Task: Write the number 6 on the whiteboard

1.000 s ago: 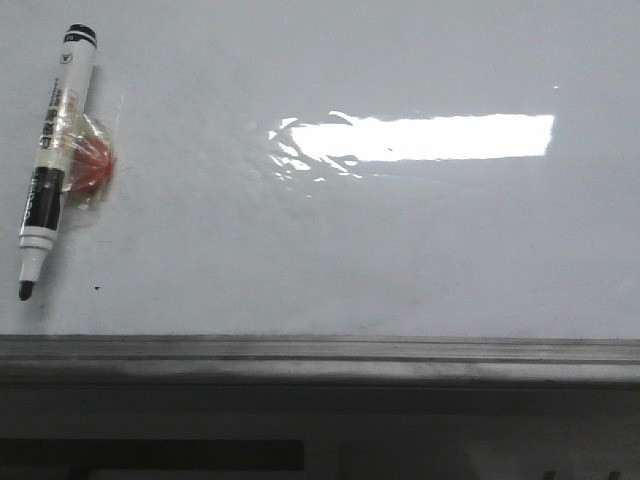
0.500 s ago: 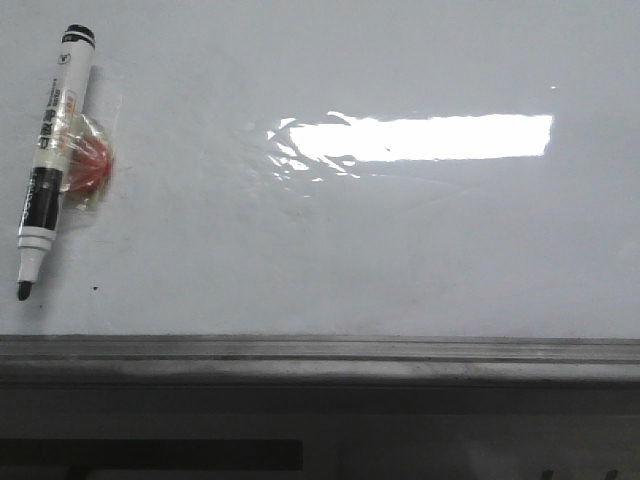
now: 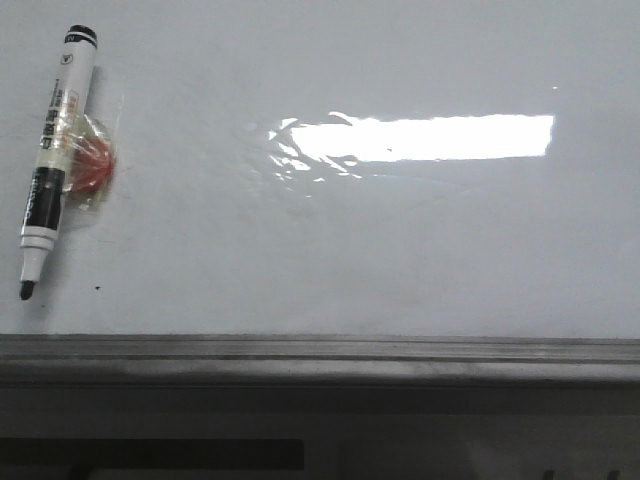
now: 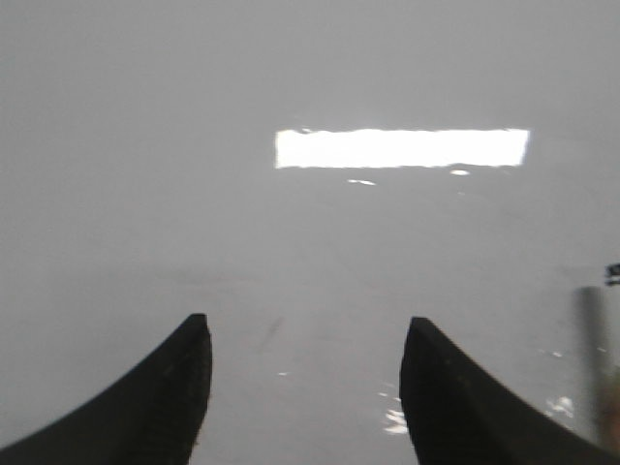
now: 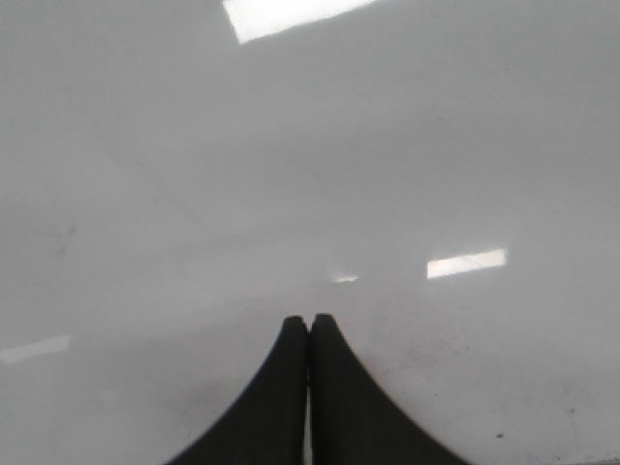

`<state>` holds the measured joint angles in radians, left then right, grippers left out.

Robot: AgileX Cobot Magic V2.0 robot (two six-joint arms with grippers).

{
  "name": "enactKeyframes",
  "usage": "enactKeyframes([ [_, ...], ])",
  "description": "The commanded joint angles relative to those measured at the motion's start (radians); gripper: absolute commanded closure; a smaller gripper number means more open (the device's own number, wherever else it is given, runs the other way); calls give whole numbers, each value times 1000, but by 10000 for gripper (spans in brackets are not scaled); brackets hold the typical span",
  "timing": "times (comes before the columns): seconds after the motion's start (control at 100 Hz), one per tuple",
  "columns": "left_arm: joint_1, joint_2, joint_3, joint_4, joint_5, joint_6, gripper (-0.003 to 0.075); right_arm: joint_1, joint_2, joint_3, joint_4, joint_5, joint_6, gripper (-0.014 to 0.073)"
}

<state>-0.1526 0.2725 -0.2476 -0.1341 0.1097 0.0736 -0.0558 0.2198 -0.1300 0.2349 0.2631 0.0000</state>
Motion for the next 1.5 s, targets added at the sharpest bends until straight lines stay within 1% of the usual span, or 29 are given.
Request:
enactKeyframes([
  [0.0, -98, 29, -27, -10, -84, 2, 311, -2, 18, -35, 6, -81, 0, 657],
  [0.19, -362, 113, -27, -10, -88, 2, 311, -2, 18, -35, 6, -81, 0, 658],
  [0.3, -468, 194, -27, -18, -124, -3, 311, -2, 18, -35, 6, -81, 0, 657],
  [0.4, -529, 289, -29, -69, -184, -2, 311, -2, 18, -35, 6, -81, 0, 657],
  [0.55, -540, 422, -64, -120, -190, -2, 311, -2, 18, -35, 6, -81, 0, 657],
  [0.7, -540, 506, -103, -164, -194, -2, 311, -2, 18, -35, 6, -81, 0, 657],
  [0.89, -542, 571, -126, -200, -190, -2, 311, -2, 18, -35, 6, -81, 0, 657],
  [1.09, -542, 617, -126, -202, -199, -2, 311, -2, 18, -35, 6, -81, 0, 657],
  [1.31, -582, 674, -126, -205, -242, -2, 314, -2, 18, -35, 6, -83, 0, 657],
  [1.36, -582, 693, -126, -216, -242, -2, 337, -2, 18, -35, 6, -83, 0, 657],
  [1.4, -577, 709, -126, -232, -242, -2, 374, -2, 18, -35, 6, -83, 0, 657],
  [1.42, -577, 717, -126, -238, -242, -2, 409, -2, 18, -35, 6, -83, 0, 657],
  [1.43, -577, 719, -126, -240, -242, -2, 409, -2, 18, -35, 6, -83, 0, 657],
  [1.49, -575, 739, -126, -250, -249, -2, 516, -2, 18, -35, 6, -83, 0, 657],
])
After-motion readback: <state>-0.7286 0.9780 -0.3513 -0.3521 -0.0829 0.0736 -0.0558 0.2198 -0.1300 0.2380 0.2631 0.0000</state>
